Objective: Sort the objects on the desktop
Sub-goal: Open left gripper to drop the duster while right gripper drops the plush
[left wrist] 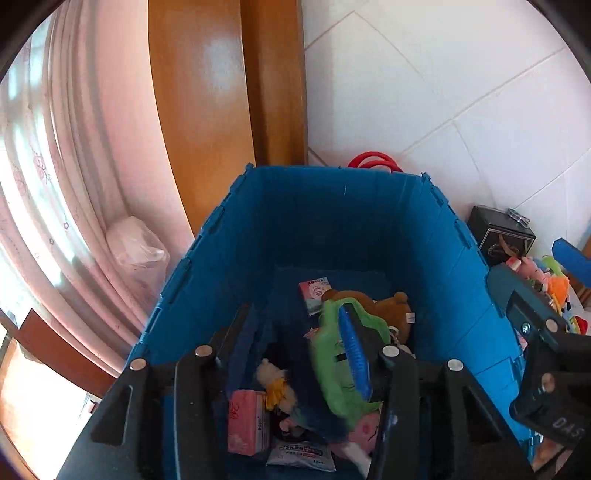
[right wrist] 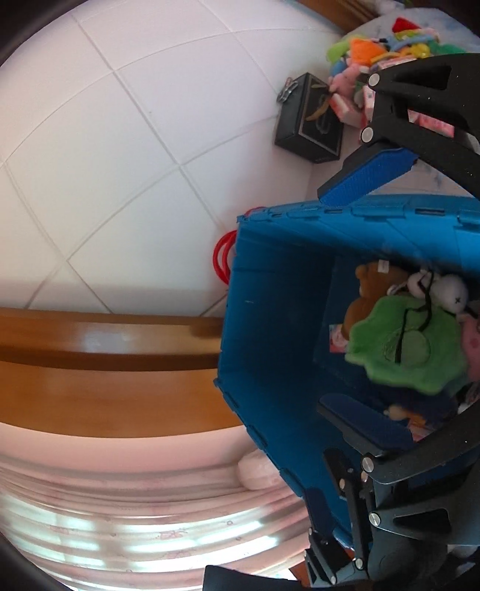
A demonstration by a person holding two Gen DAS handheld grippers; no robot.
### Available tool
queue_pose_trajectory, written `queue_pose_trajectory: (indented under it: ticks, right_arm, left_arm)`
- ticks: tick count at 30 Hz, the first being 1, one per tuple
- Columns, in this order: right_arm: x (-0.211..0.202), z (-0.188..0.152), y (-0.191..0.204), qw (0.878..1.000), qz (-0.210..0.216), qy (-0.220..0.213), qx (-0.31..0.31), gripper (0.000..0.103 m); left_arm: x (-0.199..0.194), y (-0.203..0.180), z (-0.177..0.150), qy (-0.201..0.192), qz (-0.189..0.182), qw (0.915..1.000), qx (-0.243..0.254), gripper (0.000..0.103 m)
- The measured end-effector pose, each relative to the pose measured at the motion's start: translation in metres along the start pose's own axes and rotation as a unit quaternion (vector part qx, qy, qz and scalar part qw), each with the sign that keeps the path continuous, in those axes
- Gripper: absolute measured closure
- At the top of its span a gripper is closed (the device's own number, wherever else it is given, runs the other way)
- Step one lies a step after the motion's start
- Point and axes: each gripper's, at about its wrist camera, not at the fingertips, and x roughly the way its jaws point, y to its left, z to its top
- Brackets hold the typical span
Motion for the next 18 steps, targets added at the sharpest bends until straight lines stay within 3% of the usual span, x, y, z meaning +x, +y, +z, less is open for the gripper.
queue_pose_trajectory:
  ticks: [3, 10, 18]
  right_arm:
    - [-0.014, -0.006, -0.002, 1.0, -0.004, -0.008, -0.002, 0.0]
    - [-0.053, -0.023, -0.015, 1.0, -0.011, -0.029, 0.001, 0.0]
    - [-0.094, -0.063, -0.057, 0.998, -0.035, -0.041, 0.039, 0.0]
  left_arm:
    - [-0.02, -0.004, -0.003, -0.018, 0.009, 0.9998, 0.003, 0.052]
    - [-0.048, 0.0, -0.022, -0.043, -0.027, 0.9986, -0.017, 0.047]
    - [-0.061, -0.017, -0.047, -0.079, -0.096, 0.9917, -0.032, 0.047]
